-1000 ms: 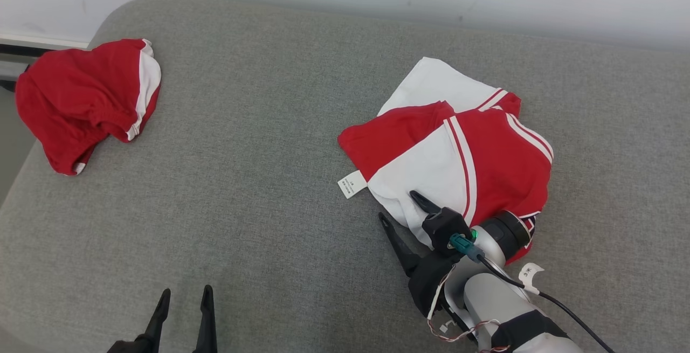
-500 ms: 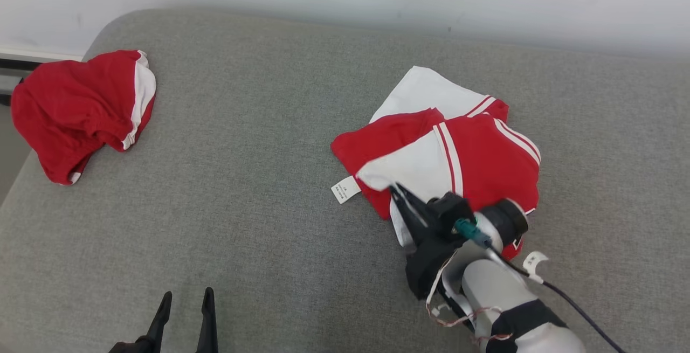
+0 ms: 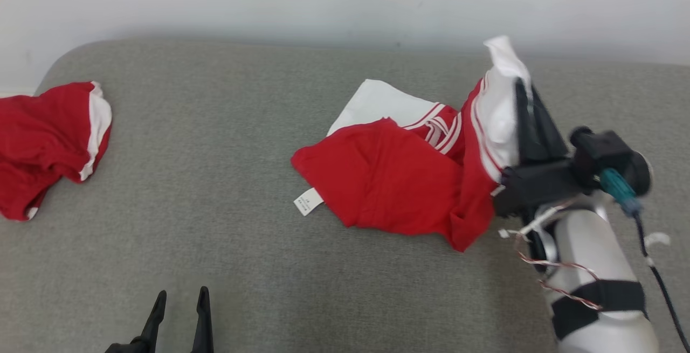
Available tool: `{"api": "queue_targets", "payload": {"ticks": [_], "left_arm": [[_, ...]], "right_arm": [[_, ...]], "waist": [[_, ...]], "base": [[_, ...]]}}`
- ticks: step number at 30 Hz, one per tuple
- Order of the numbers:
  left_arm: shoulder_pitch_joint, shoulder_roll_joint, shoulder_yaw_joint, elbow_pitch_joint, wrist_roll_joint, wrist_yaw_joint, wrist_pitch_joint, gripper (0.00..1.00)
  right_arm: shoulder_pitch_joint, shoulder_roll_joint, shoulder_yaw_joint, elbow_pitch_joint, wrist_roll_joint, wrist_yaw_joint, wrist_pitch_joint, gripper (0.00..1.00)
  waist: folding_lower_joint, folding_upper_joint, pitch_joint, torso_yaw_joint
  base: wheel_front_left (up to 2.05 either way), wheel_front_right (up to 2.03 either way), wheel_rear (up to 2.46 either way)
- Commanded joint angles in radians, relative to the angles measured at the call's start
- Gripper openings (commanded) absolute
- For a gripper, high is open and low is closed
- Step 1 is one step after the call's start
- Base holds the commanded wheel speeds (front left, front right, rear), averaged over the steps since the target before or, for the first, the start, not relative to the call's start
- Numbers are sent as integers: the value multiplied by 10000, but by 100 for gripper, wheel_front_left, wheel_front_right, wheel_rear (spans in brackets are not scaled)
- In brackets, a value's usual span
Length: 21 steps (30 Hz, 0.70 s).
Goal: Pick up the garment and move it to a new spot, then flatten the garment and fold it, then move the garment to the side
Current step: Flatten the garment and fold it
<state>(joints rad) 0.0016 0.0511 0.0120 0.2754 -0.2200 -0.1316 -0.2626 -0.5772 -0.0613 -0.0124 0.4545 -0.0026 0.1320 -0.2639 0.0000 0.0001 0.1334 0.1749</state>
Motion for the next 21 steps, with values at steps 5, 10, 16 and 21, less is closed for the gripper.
{"api": "queue_targets", "payload": {"ticks": [5,10,16,21], "left_arm": [[110,-8,29,-66,126,18,-33,100],[25,-5,78,-58,200,18,-33,100],[-88,33,62,-57,234,18,-33,100],[-91,89,28,-89,268,18,-33,100]], "right_arm": [[1360,-80,-1298,-317,-279,-22,-4,0],[2511,-3,-2340,-49,-472,-22,-6,73],[3066,81,-3080,32,-532,-22,-7,100],[3327,116,-3139,-294,-315,-22,-5,100]], "waist": [[0,-1,-263,-820],[0,-1,-306,-1287],[0,-1,-282,-1634],[0,-1,-329,-1791]], "base": [[0,0,0],[0,0,0],[0,0,0],[0,0,0]]}}
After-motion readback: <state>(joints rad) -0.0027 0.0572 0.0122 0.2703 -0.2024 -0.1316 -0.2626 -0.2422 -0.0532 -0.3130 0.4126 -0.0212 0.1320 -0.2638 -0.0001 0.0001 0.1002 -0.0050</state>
